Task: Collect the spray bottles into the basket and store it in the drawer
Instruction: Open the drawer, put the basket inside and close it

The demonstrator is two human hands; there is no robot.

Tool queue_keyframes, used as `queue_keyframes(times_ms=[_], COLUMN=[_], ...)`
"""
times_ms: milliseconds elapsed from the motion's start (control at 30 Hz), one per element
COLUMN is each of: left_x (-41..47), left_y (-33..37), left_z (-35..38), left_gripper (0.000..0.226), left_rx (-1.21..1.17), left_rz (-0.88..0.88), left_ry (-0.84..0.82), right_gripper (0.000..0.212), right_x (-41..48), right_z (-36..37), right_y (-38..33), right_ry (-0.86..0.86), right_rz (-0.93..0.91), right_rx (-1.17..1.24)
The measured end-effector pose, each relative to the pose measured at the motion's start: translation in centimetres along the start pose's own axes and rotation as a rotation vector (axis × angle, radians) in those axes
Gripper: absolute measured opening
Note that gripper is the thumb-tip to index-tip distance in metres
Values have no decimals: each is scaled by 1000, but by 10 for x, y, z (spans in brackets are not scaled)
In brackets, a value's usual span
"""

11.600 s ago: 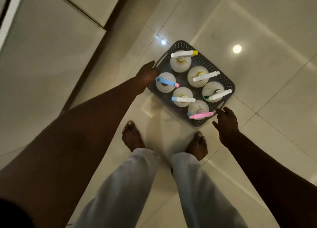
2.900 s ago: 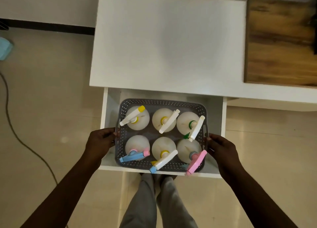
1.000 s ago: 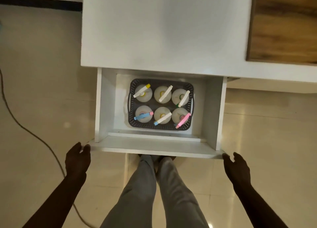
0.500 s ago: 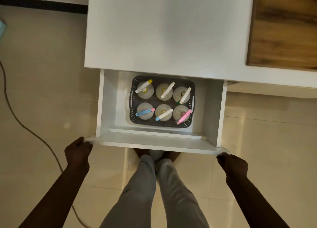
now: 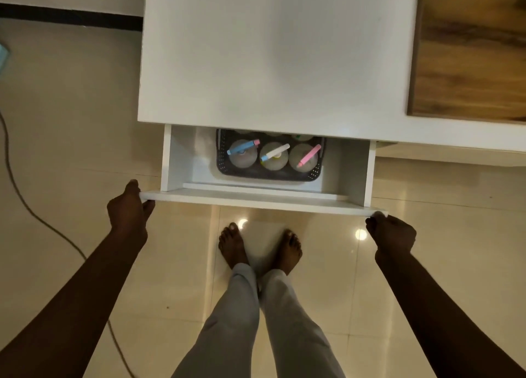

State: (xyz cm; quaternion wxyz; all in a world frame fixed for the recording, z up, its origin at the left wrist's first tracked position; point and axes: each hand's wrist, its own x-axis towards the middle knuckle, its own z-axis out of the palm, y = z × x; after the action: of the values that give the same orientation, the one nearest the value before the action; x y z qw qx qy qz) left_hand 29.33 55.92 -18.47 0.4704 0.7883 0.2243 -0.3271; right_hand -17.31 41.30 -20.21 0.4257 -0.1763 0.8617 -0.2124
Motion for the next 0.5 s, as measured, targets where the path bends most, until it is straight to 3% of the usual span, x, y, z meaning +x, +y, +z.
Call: queue_keyframes(times_ms=[267,500], left_x=[11,17], left_y=[35,60], left_z=[37,70], left_gripper=[18,18], left_rx=[-17,-50], left_rz=[23,47], left_ry=[-69,-135], right_gripper=[25,10], right_x=[21,24], right_z=[24,49], right_y=[-47,-89], right_ry=[-40,-62], right_rz=[-38,-2], right_rx=[42,172])
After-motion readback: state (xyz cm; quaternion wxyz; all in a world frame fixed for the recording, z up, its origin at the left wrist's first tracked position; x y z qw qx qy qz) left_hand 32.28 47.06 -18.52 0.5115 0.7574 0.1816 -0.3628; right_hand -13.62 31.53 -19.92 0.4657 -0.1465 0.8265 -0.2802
